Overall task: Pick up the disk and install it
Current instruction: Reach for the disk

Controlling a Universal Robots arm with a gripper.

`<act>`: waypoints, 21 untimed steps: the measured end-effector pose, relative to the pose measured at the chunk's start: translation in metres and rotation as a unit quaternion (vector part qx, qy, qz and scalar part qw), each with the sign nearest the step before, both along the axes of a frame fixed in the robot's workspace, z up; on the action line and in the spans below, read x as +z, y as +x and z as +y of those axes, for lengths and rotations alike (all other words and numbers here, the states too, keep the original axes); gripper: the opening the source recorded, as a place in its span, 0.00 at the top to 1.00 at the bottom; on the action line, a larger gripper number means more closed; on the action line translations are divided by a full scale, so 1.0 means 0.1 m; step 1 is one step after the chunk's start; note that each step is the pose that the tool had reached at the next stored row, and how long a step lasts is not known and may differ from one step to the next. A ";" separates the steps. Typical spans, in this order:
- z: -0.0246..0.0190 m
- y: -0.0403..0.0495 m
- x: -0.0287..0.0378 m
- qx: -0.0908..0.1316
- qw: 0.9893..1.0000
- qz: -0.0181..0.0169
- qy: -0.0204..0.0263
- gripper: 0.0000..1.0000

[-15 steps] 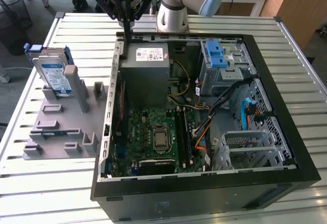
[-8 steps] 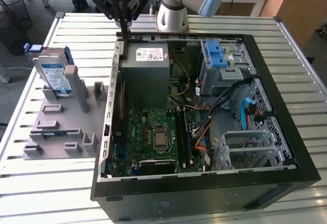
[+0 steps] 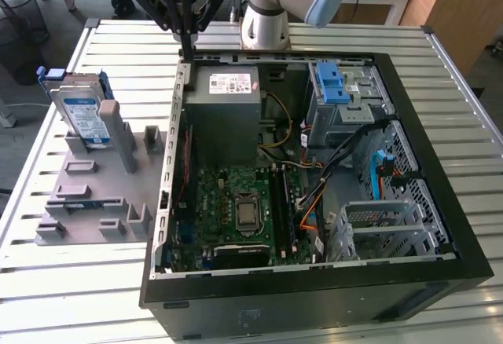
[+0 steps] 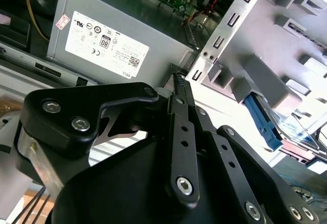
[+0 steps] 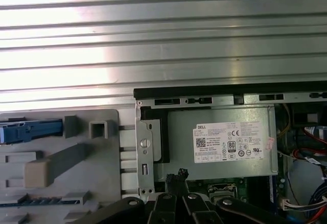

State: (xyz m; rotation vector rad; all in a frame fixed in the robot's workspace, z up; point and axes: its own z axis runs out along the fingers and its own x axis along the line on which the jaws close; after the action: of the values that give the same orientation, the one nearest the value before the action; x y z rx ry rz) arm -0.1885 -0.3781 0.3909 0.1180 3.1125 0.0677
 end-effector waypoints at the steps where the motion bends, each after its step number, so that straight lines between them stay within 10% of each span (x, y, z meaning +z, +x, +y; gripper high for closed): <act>1: 0.001 -0.007 -0.001 0.000 1.000 0.000 0.000 0.89; 21: 0.047 -0.198 -0.012 0.000 1.000 0.000 0.000 0.89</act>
State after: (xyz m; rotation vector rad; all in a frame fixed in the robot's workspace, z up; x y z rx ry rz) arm -0.2082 -0.3734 0.3896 0.1179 3.1125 0.0676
